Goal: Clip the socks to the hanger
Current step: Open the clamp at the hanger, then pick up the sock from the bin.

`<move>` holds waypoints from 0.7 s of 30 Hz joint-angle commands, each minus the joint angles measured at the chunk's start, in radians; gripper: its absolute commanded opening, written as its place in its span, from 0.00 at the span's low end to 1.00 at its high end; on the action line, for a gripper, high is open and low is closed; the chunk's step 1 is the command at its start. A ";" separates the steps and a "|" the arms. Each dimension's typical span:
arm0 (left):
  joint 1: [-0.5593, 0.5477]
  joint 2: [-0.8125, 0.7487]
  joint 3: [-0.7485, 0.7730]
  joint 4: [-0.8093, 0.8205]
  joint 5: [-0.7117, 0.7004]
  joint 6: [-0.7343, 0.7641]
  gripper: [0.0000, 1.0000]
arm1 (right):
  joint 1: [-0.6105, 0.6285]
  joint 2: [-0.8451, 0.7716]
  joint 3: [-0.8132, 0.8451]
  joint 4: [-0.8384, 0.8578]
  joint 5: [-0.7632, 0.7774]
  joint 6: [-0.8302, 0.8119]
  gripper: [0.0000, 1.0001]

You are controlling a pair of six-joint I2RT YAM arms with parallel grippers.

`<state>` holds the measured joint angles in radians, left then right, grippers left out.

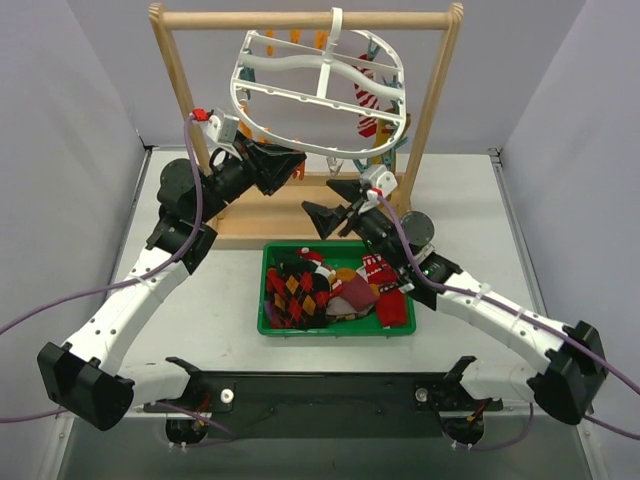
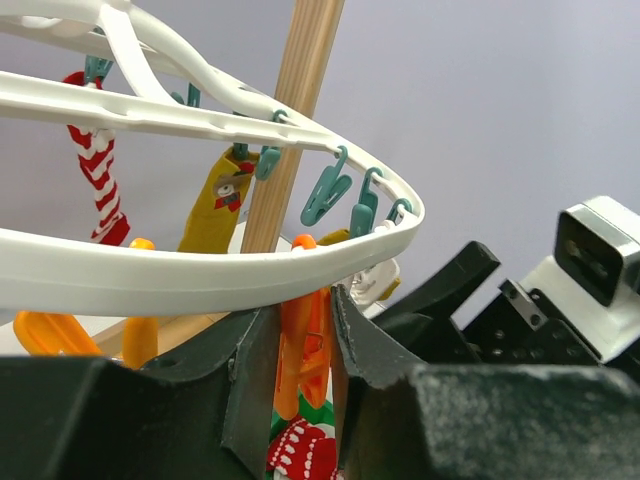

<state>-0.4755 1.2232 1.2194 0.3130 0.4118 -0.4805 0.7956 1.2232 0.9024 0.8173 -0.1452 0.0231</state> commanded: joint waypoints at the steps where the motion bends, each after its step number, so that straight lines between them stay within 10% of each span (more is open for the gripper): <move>1: 0.009 -0.028 0.005 0.020 0.013 0.013 0.00 | 0.007 -0.165 -0.030 -0.197 -0.040 -0.100 0.68; 13: 0.009 -0.044 -0.040 0.043 0.044 0.040 0.00 | 0.011 -0.157 -0.132 -0.616 -0.008 -0.114 0.72; 21: 0.003 -0.036 -0.035 0.020 0.068 0.048 0.00 | -0.016 0.060 -0.079 -0.752 0.088 -0.005 0.53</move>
<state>-0.4686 1.2114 1.1728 0.3325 0.4274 -0.4393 0.7990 1.2118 0.7349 0.1791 -0.1513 -0.0723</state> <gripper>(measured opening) 0.319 0.584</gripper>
